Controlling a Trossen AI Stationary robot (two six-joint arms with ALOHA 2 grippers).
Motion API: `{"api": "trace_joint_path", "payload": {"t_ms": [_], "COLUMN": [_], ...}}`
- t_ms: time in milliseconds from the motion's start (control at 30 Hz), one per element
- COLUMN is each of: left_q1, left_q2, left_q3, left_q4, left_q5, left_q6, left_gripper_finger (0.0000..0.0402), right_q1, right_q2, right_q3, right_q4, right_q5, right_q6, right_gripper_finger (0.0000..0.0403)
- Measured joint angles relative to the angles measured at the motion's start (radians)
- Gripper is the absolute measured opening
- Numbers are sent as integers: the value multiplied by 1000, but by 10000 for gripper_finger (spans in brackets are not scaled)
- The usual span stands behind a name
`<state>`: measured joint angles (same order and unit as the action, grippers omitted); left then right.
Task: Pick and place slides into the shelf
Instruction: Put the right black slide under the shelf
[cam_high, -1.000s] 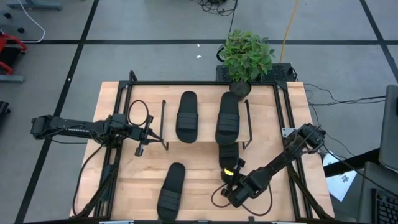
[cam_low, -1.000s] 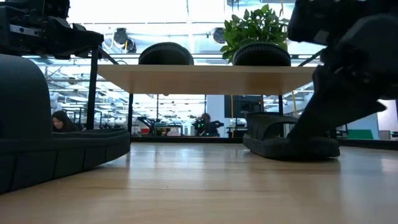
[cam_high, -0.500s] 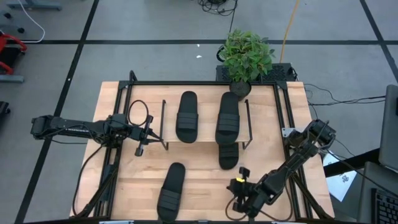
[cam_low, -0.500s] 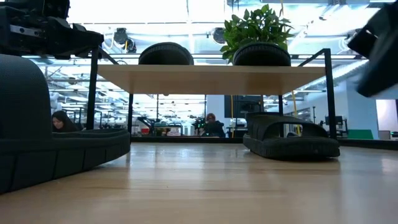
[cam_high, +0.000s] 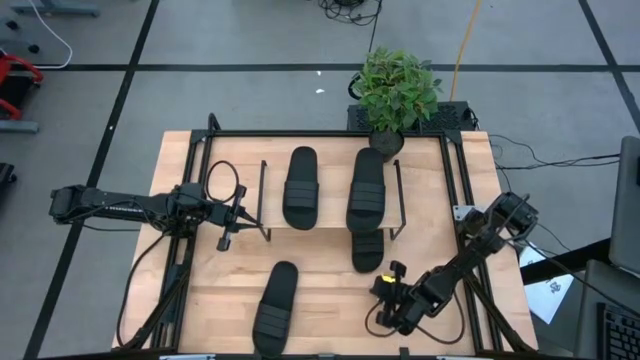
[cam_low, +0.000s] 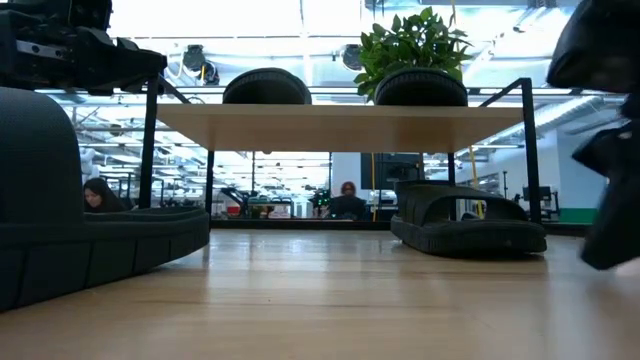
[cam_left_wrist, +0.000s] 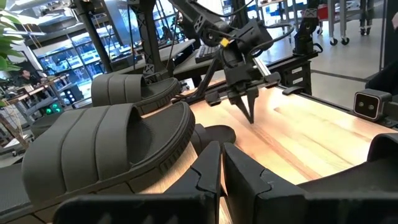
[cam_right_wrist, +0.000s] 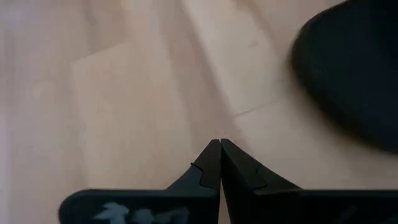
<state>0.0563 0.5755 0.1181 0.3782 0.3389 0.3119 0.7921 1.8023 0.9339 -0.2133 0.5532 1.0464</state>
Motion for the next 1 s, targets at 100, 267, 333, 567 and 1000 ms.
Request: {"api": "trace_joint_path", "payload": {"t_ms": [100,267,333,567,1000], "left_q1": [0,0,0,0,0], "left_q2": [0,0,0,0,0], "left_q3": [0,0,0,0,0], "left_q4": [0,0,0,0,0], "left_q5": [0,0,0,-1,-1], "left_q6": [0,0,0,7,7], "left_gripper_finger": [26,26,26,26,26], "right_q1": [-15,-66,-86,-142,-184], "right_q2": [0,-2,-3,-3,-1], "right_q3": [-23,-48,-55,-58,-59], "right_q4": [21,27,31,29,25], "right_q5": [49,49,47,47,52], "right_q6": [-16,-39,-49,-117,-160], "right_gripper_finger": [0,0,0,0,0]}}
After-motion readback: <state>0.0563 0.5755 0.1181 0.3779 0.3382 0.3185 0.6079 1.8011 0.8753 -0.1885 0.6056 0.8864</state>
